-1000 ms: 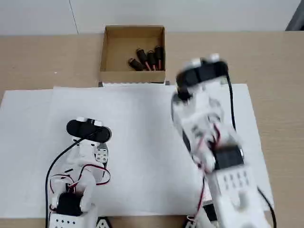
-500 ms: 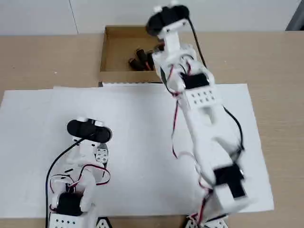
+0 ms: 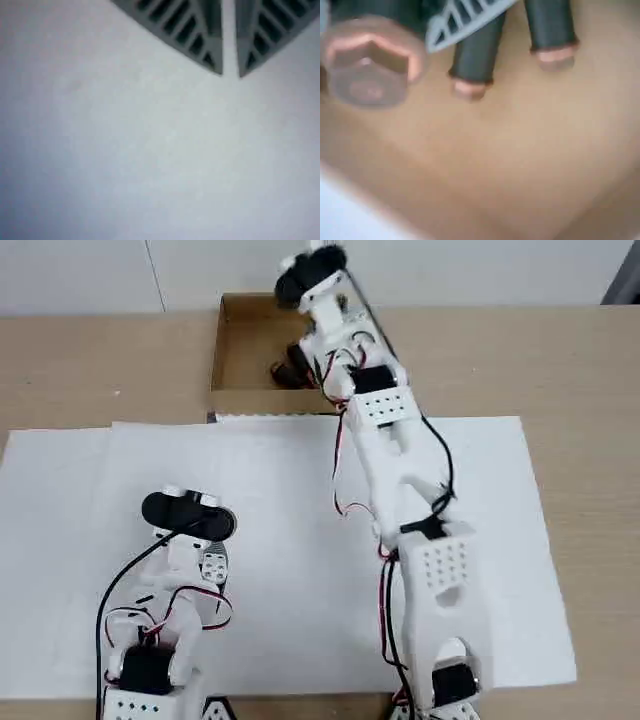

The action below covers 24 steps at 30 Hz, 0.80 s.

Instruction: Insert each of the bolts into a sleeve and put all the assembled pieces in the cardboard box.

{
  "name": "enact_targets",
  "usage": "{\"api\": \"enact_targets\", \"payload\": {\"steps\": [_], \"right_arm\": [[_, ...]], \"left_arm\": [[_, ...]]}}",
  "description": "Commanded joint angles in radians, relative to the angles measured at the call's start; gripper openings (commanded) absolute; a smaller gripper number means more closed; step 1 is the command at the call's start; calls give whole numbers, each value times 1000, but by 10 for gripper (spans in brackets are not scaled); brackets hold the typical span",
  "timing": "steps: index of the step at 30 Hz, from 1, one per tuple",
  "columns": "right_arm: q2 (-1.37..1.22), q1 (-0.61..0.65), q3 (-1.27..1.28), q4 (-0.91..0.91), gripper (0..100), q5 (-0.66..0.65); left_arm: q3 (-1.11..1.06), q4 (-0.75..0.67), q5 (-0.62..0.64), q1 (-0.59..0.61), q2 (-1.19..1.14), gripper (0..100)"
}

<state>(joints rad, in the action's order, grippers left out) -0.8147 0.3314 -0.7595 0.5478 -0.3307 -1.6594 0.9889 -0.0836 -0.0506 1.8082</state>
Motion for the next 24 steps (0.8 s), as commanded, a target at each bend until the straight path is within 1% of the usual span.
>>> {"api": "enact_targets", "payload": {"steps": [1, 3, 5, 12, 21, 22, 24], "right_arm": [[-36, 19, -130, -25, 72, -66], [-67, 25, -150, -24, 145, -74], [-82, 30, -157, -24, 185, -74], [-82, 31, -158, -24, 136, -74], [-36, 30, -160, -22, 131, -74], [-22, 30, -160, -15, 120, -74], [5, 30, -160, 19, 48, -74]], "left_arm": [[5, -5, -9, -8, 8, 6], [5, -5, -9, -8, 8, 6], [5, -5, -9, -8, 8, 6], [4, -6, -6, -3, 8, 6], [4, -8, -9, -6, 8, 6], [4, -8, -9, -6, 8, 6], [4, -8, -9, -6, 8, 6]]}}
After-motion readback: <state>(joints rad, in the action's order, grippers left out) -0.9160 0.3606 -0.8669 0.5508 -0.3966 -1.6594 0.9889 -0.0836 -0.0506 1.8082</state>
